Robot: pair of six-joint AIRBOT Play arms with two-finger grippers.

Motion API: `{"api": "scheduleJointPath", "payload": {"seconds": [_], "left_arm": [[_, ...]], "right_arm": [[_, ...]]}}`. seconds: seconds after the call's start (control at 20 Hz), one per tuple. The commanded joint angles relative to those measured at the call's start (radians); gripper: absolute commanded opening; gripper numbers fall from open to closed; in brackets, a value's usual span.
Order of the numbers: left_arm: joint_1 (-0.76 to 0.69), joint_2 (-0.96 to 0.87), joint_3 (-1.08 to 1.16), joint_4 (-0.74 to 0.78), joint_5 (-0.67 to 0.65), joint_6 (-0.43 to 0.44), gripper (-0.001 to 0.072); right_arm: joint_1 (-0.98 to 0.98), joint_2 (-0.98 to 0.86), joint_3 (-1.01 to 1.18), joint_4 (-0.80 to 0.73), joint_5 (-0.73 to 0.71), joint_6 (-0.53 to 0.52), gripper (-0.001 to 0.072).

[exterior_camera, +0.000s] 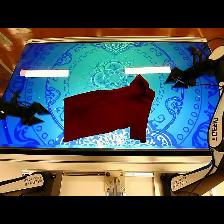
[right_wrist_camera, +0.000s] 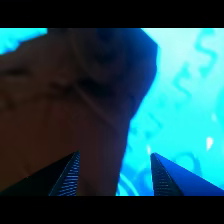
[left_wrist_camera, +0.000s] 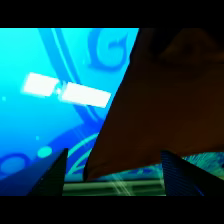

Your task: Fold the shirts.

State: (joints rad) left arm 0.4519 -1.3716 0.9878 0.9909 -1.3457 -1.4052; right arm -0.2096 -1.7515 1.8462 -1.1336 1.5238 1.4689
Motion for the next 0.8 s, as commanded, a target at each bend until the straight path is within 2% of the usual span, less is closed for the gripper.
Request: {"api": "scheduleJointPath", "payload": {"seconds": [0.0, 0.1, 0.2, 0.4, 0.55, 0.6, 0.65, 0.75], "left_arm": [[-0.016, 0.009, -0.252, -0.061, 0.035, 0.069, 0.0700], [-0.046, 0.007, -0.356, -0.156, 0.123, 0.131, 0.0700], [-0.074, 0.006, -0.399, -0.183, 0.151, 0.164, 0.0700], [-0.091, -0.007, -0.408, -0.188, 0.185, 0.163, 0.0699], [-0.123, -0.033, -0.408, -0.215, 0.203, 0.163, 0.0657], [-0.145, -0.045, -0.408, -0.231, 0.218, 0.163, 0.0596], [-0.168, -0.056, -0.408, -0.248, 0.237, 0.162, 0.0404], [-0.212, -0.066, -0.407, -0.298, 0.288, 0.158, 0.0195]], "right_arm": [[-0.039, 0.014, -0.100, 0.011, 0.138, -0.024, 0.0552], [-0.031, 0.014, -0.169, 0.066, 0.097, -0.034, 0.0552], [-0.025, 0.014, -0.206, 0.098, 0.050, -0.034, 0.0552], [-0.024, 0.014, -0.216, 0.108, 0.019, -0.037, 0.0551], [-0.023, 0.013, -0.216, 0.108, 0.014, -0.040, 0.0552], [-0.023, 0.013, -0.216, 0.107, 0.012, -0.040, 0.0551], [-0.023, 0.013, -0.216, 0.106, 0.009, -0.040, 0.0552], [-0.023, 0.008, -0.217, 0.103, 0.007, -0.033, 0.0552]]}}
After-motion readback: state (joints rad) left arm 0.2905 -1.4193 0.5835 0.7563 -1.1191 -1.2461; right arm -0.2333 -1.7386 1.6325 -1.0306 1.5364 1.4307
